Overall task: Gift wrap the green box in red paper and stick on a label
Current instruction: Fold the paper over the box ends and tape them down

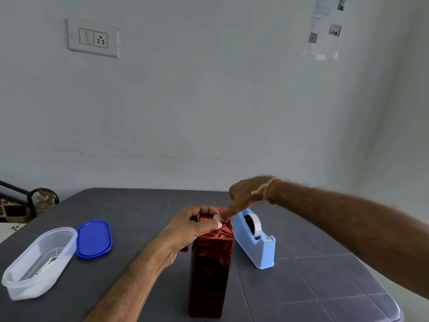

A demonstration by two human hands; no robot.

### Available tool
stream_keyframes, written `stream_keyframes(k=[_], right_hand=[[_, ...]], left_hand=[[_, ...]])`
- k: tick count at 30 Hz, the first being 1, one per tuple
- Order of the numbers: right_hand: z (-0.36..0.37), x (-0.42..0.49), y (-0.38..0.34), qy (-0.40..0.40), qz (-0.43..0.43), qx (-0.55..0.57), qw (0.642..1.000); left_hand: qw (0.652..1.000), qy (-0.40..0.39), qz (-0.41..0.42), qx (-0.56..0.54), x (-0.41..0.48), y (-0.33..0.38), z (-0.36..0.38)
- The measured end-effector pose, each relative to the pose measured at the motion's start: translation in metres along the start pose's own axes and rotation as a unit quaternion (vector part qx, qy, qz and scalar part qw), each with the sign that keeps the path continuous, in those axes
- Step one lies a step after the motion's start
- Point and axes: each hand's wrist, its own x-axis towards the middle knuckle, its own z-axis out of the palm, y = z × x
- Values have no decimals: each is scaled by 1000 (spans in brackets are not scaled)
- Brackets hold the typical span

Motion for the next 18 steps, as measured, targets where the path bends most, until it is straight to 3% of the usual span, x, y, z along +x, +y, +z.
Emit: stream_keyframes(k=[6,13,18], right_hand=[[29,7,23,-34,-11,230,973],[63,4,42,-84,-90,461,879],[81,4,38,-86,-138,564,810]], left_hand=[[1000,3,-6,3,0,-1,-4],[1000,10,2,11,1,0,0],[1000,13,2,-3,-4,0,1]])
